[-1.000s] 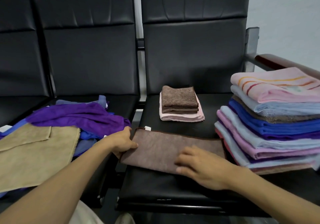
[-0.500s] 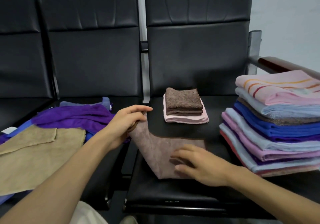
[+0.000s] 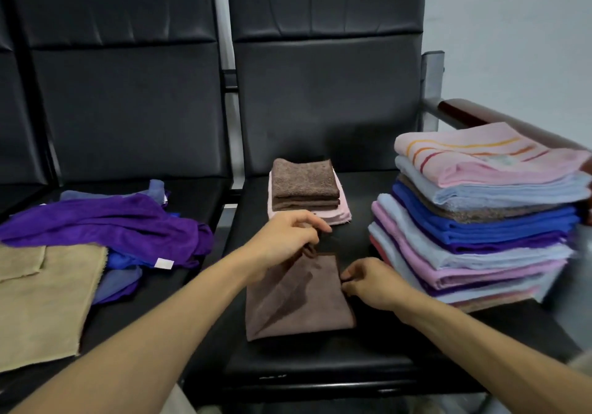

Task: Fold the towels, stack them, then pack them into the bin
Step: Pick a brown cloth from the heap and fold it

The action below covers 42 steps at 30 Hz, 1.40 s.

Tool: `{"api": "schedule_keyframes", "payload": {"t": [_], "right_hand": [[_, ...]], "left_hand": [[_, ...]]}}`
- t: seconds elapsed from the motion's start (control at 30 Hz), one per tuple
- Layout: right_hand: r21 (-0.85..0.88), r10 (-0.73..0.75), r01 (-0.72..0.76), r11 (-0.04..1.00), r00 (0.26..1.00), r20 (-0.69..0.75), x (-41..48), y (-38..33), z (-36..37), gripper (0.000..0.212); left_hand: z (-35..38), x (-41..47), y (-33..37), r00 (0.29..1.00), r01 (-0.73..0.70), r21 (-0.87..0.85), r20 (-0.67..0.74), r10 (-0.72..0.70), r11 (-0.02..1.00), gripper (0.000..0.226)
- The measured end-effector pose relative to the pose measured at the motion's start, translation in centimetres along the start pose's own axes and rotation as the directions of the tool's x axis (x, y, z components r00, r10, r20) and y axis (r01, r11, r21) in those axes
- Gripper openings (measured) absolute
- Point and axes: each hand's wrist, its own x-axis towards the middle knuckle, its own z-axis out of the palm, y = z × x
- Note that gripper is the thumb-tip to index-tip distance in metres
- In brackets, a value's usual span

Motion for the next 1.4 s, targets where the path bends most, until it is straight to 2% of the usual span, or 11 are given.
{"api": "schedule_keyframes", "payload": {"t": [0.23,0.4,0.5,0.6,0.67,0.73,0.97,1.03,1.1,1.23,1.4], "right_hand": [[0.222,0.016,-0.048,0.974,0.989,0.145,-0.3,0.3,-1.3,0.015],[0.325,0.051,-0.099,0.941,0.987,0.152,-1.1,-0.3,-1.9,0.02],[0.07,0.041,-0.048,0.996,0.995,0.094,-1.6,-0.7,-2.0,0.043],[-0.34,-0.06,0.055,0.939,0.998,-0.005,-2.8,-1.4,-1.5,0.067],[-0.39,-0.049,0.061,0.919,0.998,0.041,-3.4,-1.7,-0.9,0.077],[-0.409,-0.027,0.068,0.91,0.994,0.105,-3.5,-2.0,-0.6,0.076],[-0.222,-0.012,0.045,0.974,0.988,0.151,-2.6,-2.1,0.1,0.046],[-0.048,-0.071,0.077,0.996,0.992,0.101,-2.5,-1.9,0.2,0.022],[0.171,-0.103,0.099,0.98,0.995,0.013,-2.1,-1.9,0.4,0.021],[0.6,-0.084,0.158,0.784,0.985,-0.15,-0.3,-2.5,0.1,0.026],[0.45,-0.182,0.365,0.815,0.898,-0.4,2.5,-4.6,-1.8,0.042]], "left_hand": [[5.8,-0.7,-3.7,0.957,-0.183,0.41,0.282,0.066,0.894,0.025],[3.5,-0.7,-3.3,0.98,-0.005,0.247,0.195,-0.045,0.969,0.021],[0.6,-0.7,-3.1,0.999,0.023,0.321,0.03,-0.035,0.947,0.022],[-3.5,-1.0,-3.7,0.998,0.052,0.688,-0.069,-0.006,0.724,0.01],[-5.0,-1.7,-4.0,0.978,0.183,0.787,-0.083,-0.192,0.59,0.02],[-5.1,-2.5,-4.1,0.926,0.259,0.802,-0.047,-0.376,0.538,0.037],[-3.7,-2.6,-4.6,0.945,0.284,0.548,-0.022,-0.326,0.787,0.016],[-3.6,-2.4,-4.3,0.958,0.282,0.364,-0.06,-0.28,0.888,0.012],[-3.5,-2.0,-4.1,0.968,0.242,0.21,-0.118,-0.221,0.947,0.01],[-3.5,-1.2,-3.4,0.949,0.124,0.037,-0.296,-0.108,0.992,0.019],[-3.9,0.6,-2.1,0.961,0.034,-0.127,-0.269,-0.067,0.991,0.052]]}}
